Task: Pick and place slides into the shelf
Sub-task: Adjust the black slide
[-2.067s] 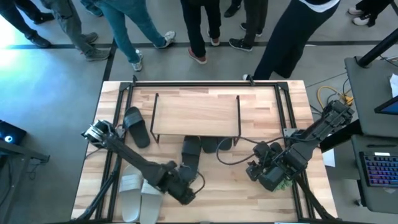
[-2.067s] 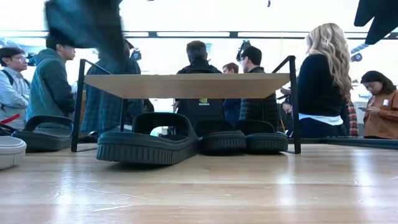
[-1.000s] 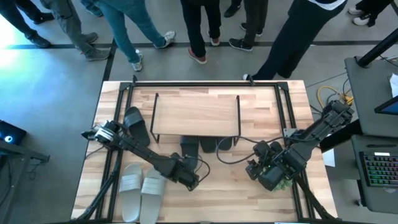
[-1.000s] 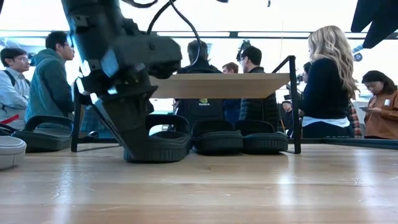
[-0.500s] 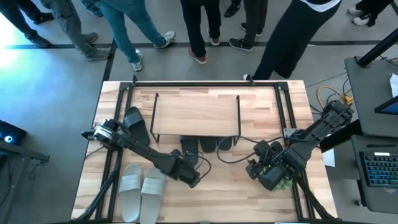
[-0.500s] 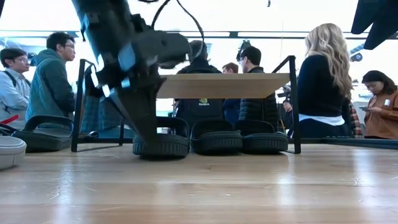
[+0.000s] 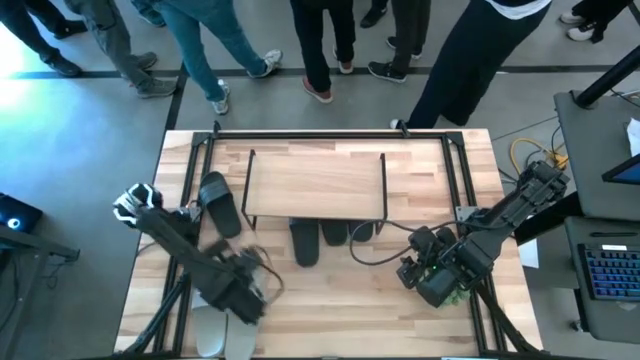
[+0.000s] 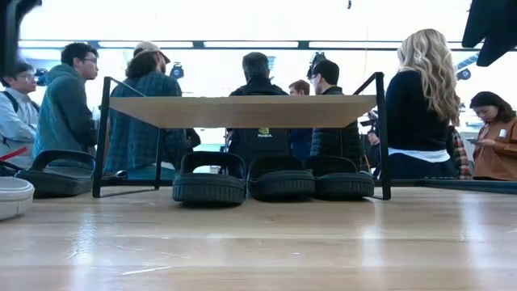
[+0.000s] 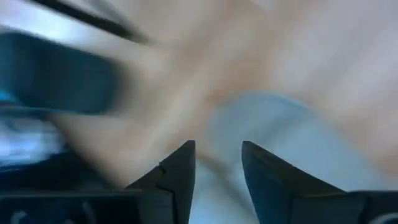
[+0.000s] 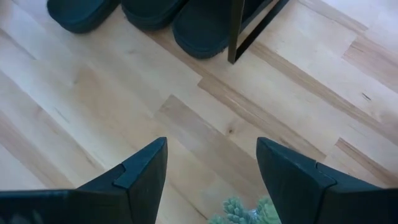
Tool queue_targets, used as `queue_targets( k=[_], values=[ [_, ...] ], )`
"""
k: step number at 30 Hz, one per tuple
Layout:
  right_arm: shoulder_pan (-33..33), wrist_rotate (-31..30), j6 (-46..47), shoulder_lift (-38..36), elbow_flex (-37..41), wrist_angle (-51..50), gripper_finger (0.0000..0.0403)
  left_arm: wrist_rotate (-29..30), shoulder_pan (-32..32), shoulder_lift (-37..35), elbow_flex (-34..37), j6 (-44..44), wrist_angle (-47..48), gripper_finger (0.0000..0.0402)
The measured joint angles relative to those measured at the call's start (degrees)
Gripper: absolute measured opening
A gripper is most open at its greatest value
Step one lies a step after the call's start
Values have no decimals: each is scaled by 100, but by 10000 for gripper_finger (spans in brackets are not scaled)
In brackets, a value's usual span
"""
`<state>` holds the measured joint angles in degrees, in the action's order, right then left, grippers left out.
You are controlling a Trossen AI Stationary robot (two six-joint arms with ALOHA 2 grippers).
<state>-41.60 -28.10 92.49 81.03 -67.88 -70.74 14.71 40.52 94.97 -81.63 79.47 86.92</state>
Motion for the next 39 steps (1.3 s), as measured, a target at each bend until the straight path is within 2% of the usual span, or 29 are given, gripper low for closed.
queue_targets(
  k=[1,3,5,11,18,23,25,27,30,33,36,39],
  values=[
    [-2,0,0,0,21,-7,237,171,111,-108,-96,217,383,109],
    [-1,0,9,0,50,-63,237,440,207,-537,35,142,186,96],
    [0,2,31,1,81,-131,237,451,216,-933,309,493,326,87],
    [-2,6,2,-21,115,-132,237,318,-595,-1861,1453,522,309,91],
    [0,109,-109,-26,138,-155,237,144,-1996,-3143,2079,-1077,312,100],
    [0,131,-118,-28,138,-164,237,187,-2594,-3895,2361,-3199,279,101],
    [0,133,-118,-26,138,-166,237,192,-2642,-4031,2572,-3931,268,101],
    [0,131,-113,-28,138,-174,237,253,-2702,-4088,2893,-4208,259,101],
    [7,129,-101,-27,138,-220,237,517,-2728,-4045,3483,-4041,-64,101],
    [27,127,-100,-28,141,-247,237,1068,-2712,-3948,3880,-3682,-518,101],
    [39,125,-98,-27,154,-274,238,1758,-2712,-3841,3992,-3470,-724,101],
    [39,122,-101,-28,157,-280,238,1816,-2748,-3833,3990,-3480,-639,101]
  ],
)
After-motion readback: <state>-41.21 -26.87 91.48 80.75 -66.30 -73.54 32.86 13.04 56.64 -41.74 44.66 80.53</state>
